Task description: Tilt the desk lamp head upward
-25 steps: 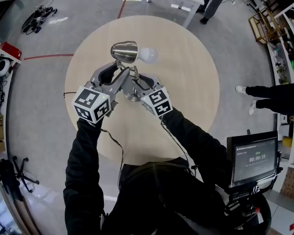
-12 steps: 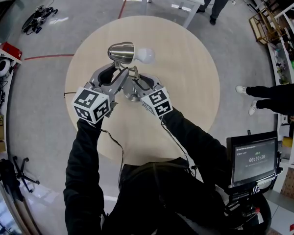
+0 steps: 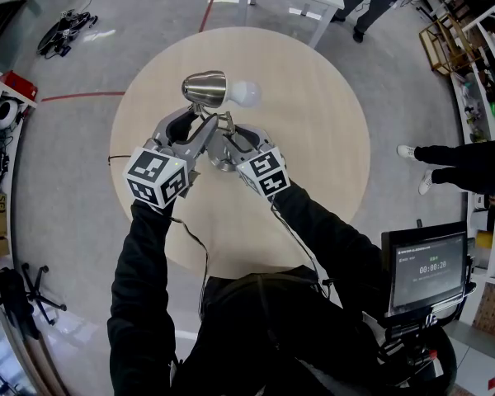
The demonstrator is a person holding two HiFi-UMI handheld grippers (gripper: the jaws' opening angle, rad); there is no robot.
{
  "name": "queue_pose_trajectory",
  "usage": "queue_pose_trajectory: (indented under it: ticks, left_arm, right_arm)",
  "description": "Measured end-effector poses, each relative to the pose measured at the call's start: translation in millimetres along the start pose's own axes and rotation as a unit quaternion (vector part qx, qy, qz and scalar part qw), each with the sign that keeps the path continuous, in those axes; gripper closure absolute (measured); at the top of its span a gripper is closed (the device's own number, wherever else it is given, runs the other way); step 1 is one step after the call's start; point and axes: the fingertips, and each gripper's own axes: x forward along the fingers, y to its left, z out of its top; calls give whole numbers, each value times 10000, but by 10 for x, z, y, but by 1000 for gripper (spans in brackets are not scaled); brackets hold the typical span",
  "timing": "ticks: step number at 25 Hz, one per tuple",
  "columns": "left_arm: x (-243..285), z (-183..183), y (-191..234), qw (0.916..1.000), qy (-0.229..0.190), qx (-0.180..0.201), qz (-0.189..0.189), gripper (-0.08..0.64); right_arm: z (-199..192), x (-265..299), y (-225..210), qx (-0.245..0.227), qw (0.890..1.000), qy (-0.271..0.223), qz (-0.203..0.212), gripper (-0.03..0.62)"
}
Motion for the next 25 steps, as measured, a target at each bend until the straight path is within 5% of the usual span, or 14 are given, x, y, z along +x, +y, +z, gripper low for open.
queue_pose_trajectory:
  ticks: [25]
  left_arm:
    - [-405, -364, 121, 9962, -71, -682, 544, 399]
  right_arm:
    - [243, -293, -77, 528, 9976, -439, -66, 468]
